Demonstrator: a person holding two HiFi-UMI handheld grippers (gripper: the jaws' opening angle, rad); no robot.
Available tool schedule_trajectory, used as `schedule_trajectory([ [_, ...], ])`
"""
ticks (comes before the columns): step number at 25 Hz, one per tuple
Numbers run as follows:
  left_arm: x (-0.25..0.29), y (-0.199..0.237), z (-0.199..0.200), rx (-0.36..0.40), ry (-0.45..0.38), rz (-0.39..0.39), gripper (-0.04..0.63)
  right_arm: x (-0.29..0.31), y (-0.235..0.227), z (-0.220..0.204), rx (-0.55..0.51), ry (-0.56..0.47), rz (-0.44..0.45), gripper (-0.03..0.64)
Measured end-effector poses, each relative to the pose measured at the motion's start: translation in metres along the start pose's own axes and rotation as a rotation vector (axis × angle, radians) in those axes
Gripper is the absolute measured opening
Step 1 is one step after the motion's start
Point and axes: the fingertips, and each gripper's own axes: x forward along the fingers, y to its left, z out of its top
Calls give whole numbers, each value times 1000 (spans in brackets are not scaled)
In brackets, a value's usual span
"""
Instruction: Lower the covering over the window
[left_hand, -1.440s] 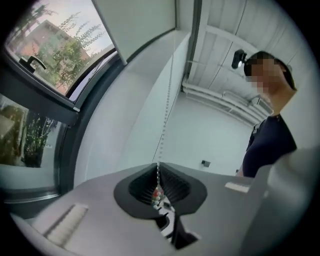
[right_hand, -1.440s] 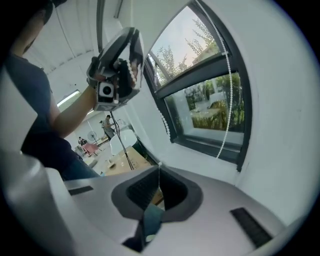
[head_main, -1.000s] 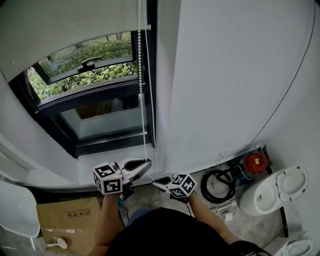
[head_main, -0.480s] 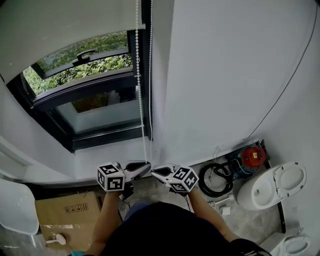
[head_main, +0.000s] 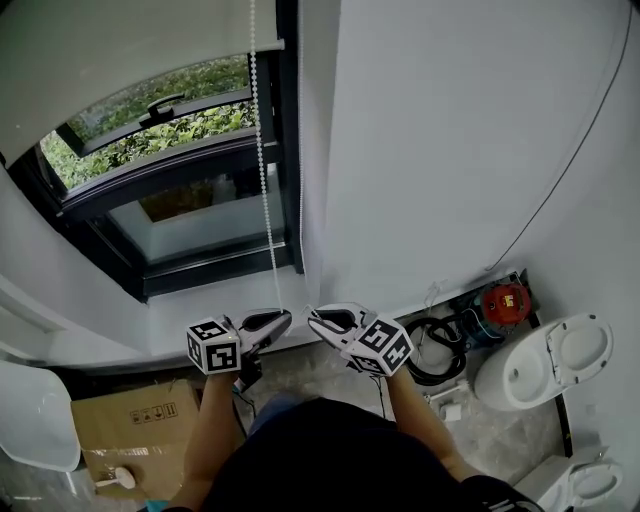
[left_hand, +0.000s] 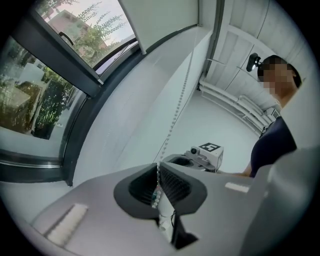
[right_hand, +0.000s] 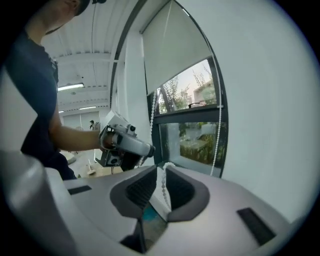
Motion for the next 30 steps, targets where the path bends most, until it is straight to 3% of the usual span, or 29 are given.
schedule_trajectory([
  [3, 0, -2, 0, 4, 1, -7, 23, -8, -7, 19, -85, 16, -67, 32],
  [5, 0, -4, -1, 0, -3, -14, 23, -12, -9, 32, -141, 29, -101, 105],
  [6, 0, -5, -1, -3, -6, -18, 23, -15, -10, 41, -162, 24, -117, 112],
  [8, 0, -7, -1, -7, -10, -24, 23, -19, -12, 60, -220, 14, -168, 117],
  [13, -1, -10, -3, -10, -9, -34, 23, -25, -13, 94, -479, 77, -319, 133],
  [18, -3, -11, -3, -5, -11, -39, 23, -26, -2, 125, -575, 23, -364, 167],
  [26, -5, -13, -4, -10, -16, -48, 23, -29, 7, 152, -857, 155, -503, 189],
  [30, -5, -13, -3, -11, -17, -52, 23, -32, 6, 164, -940, 184, -577, 206],
])
